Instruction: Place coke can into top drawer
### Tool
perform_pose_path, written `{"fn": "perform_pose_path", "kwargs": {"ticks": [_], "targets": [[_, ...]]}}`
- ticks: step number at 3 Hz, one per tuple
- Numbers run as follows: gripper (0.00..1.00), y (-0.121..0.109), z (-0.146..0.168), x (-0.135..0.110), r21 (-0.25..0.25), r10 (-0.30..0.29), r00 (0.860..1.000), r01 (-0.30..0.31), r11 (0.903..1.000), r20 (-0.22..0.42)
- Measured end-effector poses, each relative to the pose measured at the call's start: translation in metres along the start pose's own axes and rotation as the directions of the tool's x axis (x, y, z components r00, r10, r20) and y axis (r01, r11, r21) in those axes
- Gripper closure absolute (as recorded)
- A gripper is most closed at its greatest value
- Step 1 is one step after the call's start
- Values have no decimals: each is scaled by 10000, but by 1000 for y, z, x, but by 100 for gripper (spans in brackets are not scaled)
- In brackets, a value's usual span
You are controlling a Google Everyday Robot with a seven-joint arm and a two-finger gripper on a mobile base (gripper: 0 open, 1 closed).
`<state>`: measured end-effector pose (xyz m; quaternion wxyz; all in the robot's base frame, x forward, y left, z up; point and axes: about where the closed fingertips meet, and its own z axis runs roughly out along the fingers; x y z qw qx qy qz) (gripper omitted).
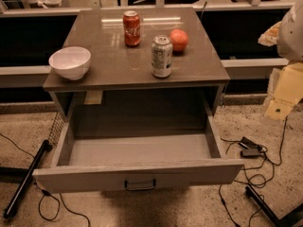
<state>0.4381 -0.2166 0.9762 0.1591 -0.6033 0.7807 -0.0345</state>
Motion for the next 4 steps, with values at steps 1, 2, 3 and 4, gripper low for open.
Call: {"fn": "perform_pose_path", "kwargs": {"ticks": [1, 2, 3, 4], "targets": [[0, -1, 3, -1, -16, 10, 10000, -10, 10000, 65], [0, -32, 27, -30, -45, 16, 9964, -12, 10000, 852], [0, -98, 64, -93, -560, 187, 9814, -81, 9984, 1911], [0, -140, 87, -154, -1012, 394, 9730, -166, 9947, 2276]]}}
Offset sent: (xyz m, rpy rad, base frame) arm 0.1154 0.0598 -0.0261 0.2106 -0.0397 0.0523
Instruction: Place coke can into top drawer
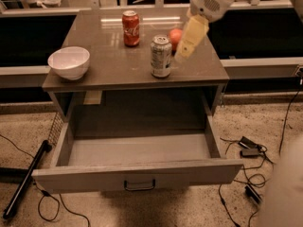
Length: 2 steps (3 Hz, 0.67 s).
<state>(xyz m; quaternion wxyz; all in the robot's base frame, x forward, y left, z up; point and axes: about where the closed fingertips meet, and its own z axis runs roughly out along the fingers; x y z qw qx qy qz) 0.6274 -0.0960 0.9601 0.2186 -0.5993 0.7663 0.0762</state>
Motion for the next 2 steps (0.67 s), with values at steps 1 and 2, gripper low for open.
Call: {"fn": "perform_pose_path", "kwargs": {"ticks": [1, 2], "targets": [[0, -39, 5, -53, 277, 886, 9903, -921, 9954, 1066], [0, -76, -14, -96, 1013, 1422, 9554, -1733, 9797, 2588]]}}
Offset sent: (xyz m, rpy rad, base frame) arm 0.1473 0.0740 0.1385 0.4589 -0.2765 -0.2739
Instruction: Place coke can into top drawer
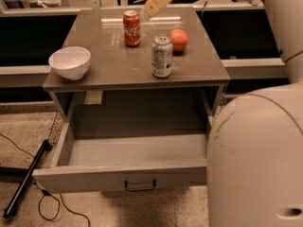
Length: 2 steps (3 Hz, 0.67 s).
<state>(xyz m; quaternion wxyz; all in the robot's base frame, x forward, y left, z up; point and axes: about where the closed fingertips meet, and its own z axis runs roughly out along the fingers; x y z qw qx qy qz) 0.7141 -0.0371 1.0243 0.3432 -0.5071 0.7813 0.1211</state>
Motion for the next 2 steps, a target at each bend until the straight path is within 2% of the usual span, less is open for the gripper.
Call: {"fn": "perform_pose_path", "kwargs": {"ticks": [1, 2], "targets": [[0, -5, -4, -9, 200, -6, 9997, 1, 9998, 259], [0, -5, 6, -13, 44, 173, 9991, -175, 9998, 388]]}}
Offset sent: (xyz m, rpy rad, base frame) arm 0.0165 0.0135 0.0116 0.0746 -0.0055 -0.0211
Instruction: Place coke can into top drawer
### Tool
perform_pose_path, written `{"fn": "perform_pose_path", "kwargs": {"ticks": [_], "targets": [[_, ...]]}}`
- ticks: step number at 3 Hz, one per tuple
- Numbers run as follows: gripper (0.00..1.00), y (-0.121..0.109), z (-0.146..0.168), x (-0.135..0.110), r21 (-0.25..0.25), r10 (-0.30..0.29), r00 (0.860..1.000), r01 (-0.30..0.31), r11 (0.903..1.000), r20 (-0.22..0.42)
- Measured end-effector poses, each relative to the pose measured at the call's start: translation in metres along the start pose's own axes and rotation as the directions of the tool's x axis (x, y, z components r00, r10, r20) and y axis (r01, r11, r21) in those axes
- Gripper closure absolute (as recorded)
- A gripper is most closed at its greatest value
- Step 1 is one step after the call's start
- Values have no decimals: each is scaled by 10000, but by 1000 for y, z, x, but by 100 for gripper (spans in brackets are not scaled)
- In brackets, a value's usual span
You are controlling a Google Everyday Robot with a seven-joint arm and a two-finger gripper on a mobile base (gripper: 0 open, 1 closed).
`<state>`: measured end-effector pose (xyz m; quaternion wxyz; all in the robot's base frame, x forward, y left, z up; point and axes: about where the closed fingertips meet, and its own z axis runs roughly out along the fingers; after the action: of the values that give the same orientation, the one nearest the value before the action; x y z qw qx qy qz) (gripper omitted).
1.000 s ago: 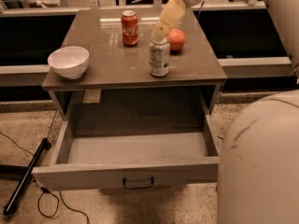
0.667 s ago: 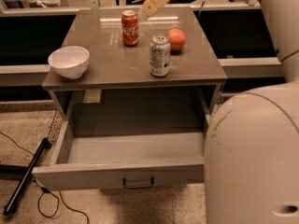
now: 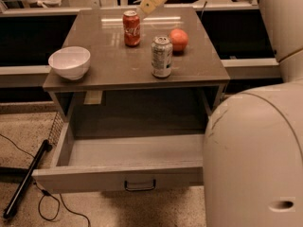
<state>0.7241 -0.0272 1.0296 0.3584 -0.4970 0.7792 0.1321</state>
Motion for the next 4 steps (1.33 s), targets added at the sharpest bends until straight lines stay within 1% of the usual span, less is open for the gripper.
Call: {"fn": "perform_pose_path", "kwargs": {"ticks": [1, 2, 3, 4], "targets": [[0, -18, 30, -4, 398, 648, 9974, -660, 9970, 329], [0, -59, 70, -8, 1581, 1282, 9840, -1471, 9764, 1234], [0, -79, 89, -15, 2132, 1343, 9679, -1800, 9603, 2125], [0, -86, 118, -15, 2086, 1752, 9504, -2316, 9502, 2570]]}}
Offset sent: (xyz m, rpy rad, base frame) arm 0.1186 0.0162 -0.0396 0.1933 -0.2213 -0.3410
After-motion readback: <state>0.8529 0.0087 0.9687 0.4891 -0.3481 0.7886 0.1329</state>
